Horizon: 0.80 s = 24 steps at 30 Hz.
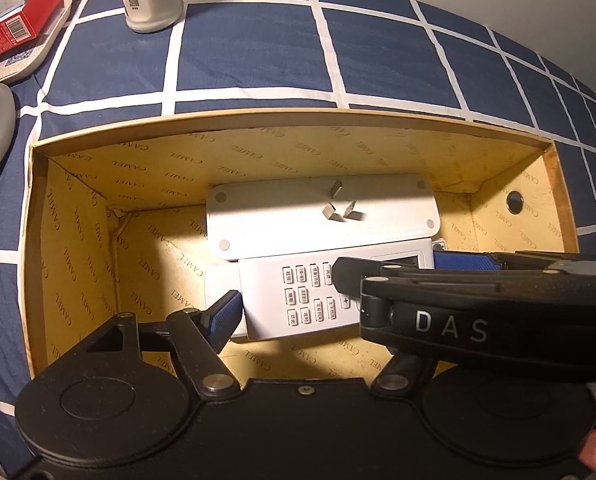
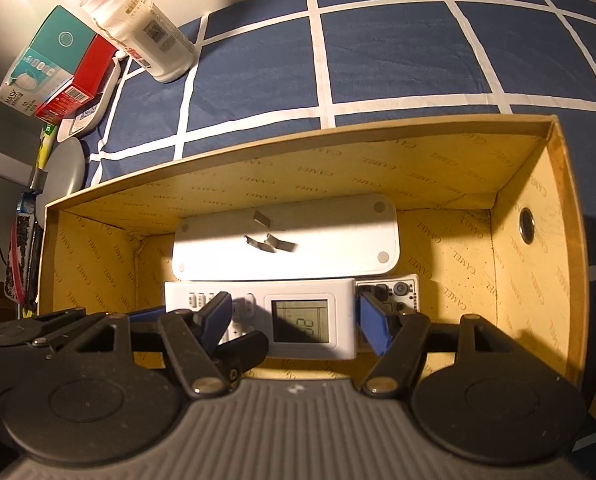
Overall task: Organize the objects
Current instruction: 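Lower the AC remote into the box beside the TV remote, open right gripper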
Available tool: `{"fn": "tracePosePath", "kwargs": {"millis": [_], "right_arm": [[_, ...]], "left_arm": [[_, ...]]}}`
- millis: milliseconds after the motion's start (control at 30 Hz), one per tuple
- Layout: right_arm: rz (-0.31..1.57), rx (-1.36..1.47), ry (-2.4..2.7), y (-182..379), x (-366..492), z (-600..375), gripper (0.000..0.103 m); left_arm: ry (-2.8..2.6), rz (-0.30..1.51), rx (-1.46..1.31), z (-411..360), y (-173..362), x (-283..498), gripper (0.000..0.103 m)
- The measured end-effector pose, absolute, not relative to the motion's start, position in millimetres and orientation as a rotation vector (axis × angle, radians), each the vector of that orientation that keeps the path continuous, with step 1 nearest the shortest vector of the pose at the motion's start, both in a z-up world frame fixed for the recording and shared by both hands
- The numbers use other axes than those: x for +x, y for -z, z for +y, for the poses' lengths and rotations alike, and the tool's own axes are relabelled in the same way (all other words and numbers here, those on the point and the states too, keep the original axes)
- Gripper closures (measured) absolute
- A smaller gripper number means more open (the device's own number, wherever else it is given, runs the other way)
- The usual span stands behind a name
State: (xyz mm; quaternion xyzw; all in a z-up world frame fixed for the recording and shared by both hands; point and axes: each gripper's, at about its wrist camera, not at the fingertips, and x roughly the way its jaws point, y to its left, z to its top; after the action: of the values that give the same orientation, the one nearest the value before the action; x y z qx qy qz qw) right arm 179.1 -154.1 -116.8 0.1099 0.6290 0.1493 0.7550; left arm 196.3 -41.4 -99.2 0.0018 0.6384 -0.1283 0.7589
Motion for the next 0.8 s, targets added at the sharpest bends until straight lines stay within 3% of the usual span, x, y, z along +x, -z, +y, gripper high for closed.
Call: {"fn": "tracePosePath", "kwargs": {"millis": [800], "right_arm": [[1.370,0.237,-0.299,121.1,177.5,-152.9,0.034]], "left_arm": [[0.271,1.408,-0.016,-38.6,104.4,195.0,0.031]]}}
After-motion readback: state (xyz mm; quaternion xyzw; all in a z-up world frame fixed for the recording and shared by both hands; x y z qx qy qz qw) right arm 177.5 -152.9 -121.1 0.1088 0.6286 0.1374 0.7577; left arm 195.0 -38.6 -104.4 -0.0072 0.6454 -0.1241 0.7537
